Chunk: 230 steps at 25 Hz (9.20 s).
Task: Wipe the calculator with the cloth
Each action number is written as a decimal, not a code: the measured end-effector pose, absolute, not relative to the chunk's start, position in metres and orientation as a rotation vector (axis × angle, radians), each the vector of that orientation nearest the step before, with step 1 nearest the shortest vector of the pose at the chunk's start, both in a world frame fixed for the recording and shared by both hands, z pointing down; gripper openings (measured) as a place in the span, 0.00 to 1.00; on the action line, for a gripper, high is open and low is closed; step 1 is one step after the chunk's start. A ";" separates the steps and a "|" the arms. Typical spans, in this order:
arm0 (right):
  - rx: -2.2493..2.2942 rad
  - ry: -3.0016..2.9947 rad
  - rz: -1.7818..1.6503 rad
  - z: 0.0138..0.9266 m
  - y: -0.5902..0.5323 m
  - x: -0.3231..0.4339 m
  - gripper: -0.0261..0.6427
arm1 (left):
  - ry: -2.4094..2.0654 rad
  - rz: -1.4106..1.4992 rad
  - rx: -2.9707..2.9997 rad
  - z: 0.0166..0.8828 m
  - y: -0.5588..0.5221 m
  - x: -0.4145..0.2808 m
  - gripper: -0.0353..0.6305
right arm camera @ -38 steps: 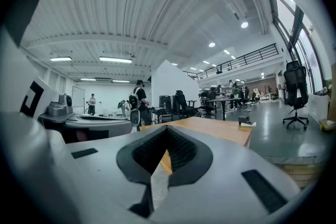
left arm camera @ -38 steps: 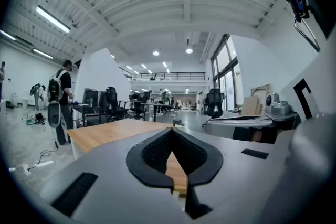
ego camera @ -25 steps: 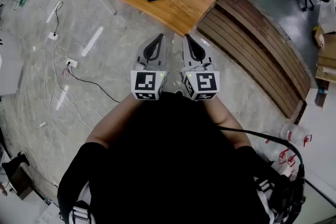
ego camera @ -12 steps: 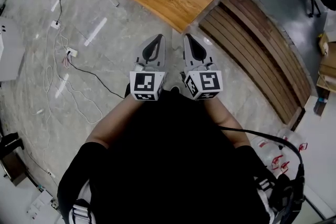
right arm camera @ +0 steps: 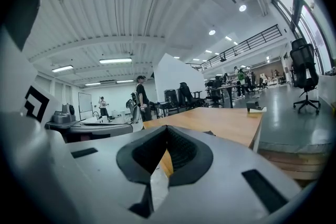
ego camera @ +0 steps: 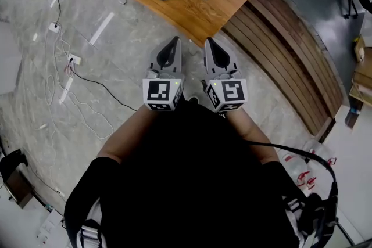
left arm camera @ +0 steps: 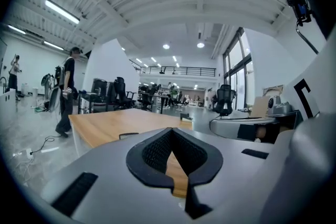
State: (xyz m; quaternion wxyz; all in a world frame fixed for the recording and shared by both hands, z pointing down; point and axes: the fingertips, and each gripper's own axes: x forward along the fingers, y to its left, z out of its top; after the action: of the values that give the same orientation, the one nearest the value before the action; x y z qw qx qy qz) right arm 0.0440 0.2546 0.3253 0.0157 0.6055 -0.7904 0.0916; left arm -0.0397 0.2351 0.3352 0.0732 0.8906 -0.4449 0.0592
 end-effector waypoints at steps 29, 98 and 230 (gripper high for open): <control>1.839 -2.310 0.371 0.356 -0.012 0.038 0.06 | -1.170 0.266 2.621 0.379 -0.019 -0.042 0.06; 1.446 -2.043 0.693 0.571 -0.092 0.040 0.06 | -0.920 0.315 2.065 0.549 -0.074 -0.067 0.26; 1.340 -2.447 0.527 0.457 -0.078 0.028 0.09 | -1.392 0.016 2.422 0.384 -0.069 -0.034 0.15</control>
State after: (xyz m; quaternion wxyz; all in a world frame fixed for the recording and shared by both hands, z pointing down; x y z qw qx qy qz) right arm 0.0280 -0.0777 0.4565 0.1507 0.4665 -0.8521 0.1835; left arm -0.0345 -0.0687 0.3845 0.1732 0.8538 -0.4909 0.0057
